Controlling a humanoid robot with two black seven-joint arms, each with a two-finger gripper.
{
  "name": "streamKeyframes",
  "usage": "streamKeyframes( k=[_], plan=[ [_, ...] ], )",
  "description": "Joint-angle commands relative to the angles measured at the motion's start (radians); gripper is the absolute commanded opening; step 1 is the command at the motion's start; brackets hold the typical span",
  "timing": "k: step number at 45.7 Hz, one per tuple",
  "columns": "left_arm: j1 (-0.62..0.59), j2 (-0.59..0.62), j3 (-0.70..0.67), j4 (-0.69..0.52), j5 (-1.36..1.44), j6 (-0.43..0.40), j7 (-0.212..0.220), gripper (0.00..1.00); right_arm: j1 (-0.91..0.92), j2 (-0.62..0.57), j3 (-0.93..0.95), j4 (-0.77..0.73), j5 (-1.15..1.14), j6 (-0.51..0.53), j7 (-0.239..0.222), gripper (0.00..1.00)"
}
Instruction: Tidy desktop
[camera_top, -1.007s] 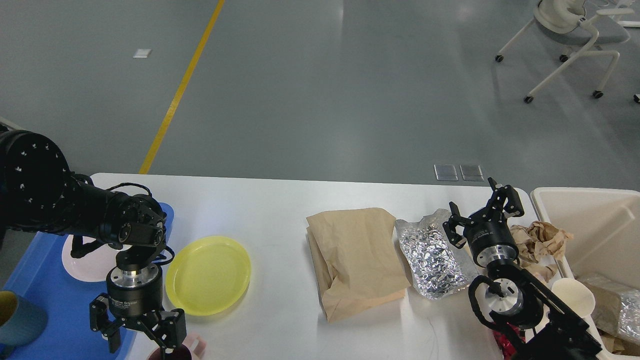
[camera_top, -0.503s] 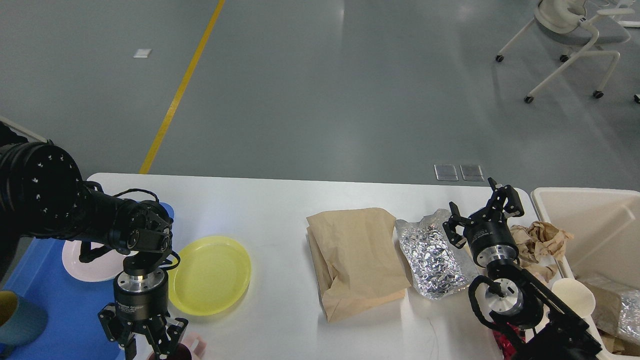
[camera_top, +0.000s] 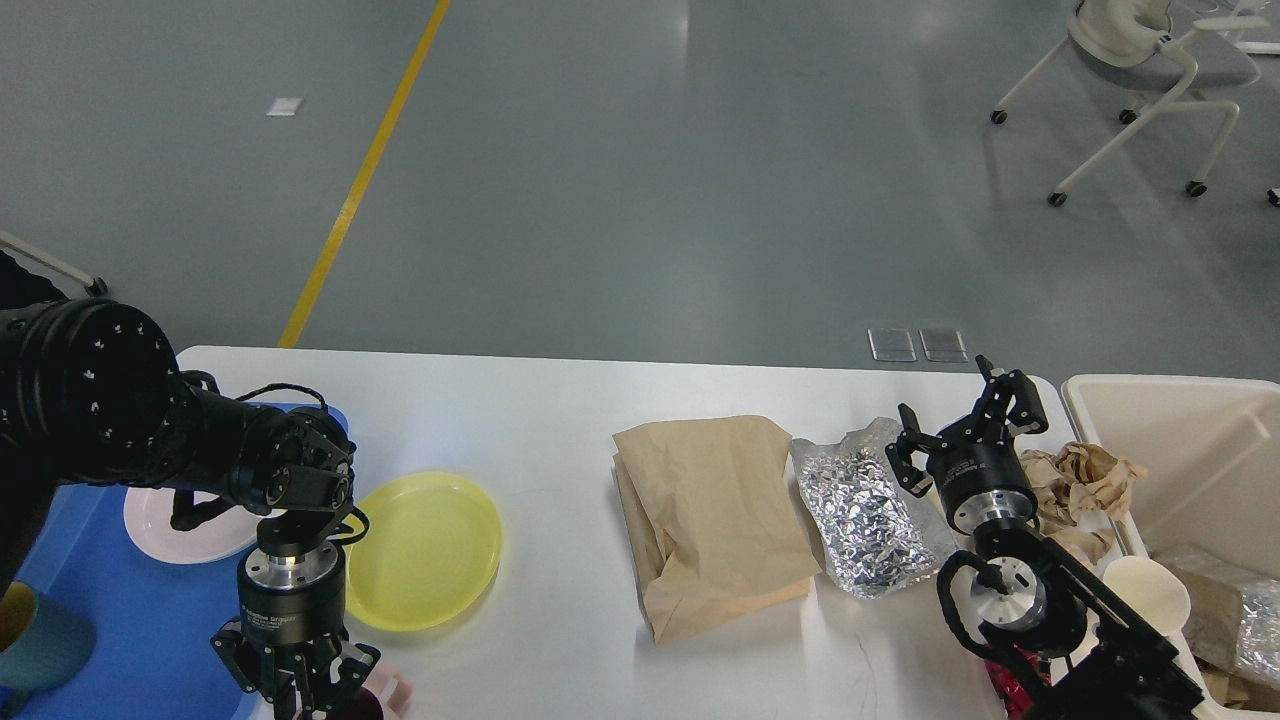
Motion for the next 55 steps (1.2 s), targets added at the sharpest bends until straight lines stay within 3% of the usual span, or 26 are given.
streamKeyframes(
  k=[1, 10, 27, 44, 55],
  plan=[
    [-0.006, -0.001, -0.005, 0.000, 0.000, 0.000, -0.004, 0.03, 0.000, 0.000, 0.000, 0.001, 0.000, 0.000, -0.001, 1.00],
    [-0.032, 0.016, -0.014, -0.012, -0.012, 0.000, -0.008, 0.00, 0.000, 0.000, 0.000, -0.001, 0.000, 0.000, 0.001, 1.00],
    [-0.201, 0.128, -0.037, -0.113, -0.009, 0.000, 0.012, 0.00, 0.000, 0.000, 0.000, 0.001, 0.000, 0.000, 0.001, 1.00],
    [-0.233, 0.490, 0.004, -0.114, 0.000, 0.000, 0.030, 0.00, 0.000, 0.000, 0.000, 0.001, 0.000, 0.000, 0.001, 1.00],
    [-0.170, 0.622, 0.008, -0.032, 0.003, 0.000, 0.029, 0.01, 0.000, 0.000, 0.000, -0.001, 0.000, 0.000, 0.001, 1.00]
  ],
)
